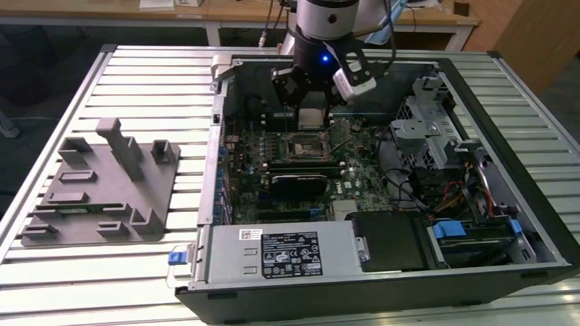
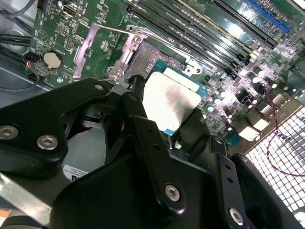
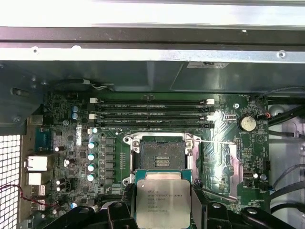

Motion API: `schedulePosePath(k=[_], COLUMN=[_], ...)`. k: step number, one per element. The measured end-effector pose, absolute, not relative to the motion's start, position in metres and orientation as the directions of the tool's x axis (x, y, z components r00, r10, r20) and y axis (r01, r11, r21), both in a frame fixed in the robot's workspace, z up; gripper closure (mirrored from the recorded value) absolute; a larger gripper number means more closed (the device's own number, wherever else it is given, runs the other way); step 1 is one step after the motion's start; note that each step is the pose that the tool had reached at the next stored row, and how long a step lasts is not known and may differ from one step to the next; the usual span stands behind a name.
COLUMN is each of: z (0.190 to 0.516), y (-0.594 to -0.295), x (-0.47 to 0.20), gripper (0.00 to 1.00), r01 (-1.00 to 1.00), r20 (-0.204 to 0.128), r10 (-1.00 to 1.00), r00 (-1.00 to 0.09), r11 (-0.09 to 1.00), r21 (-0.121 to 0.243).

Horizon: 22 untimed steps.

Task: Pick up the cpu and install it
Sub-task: 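Pick up the cpu and move it towards the insertion slot, then place the cpu into insertion slot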

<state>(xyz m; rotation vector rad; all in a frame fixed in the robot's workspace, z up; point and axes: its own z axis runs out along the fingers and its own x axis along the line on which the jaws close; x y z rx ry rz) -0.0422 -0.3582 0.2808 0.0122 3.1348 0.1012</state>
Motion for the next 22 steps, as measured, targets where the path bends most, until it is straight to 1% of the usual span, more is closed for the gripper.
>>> schedulePosePath(k=[22], z=[0.2747], y=[-0.3556], x=[-0.0393], gripper=[0.45], r01=[0.008], r20=[-0.005], r10=[0.008], r00=[-1.000], r11=[0.998], r21=[0.063])
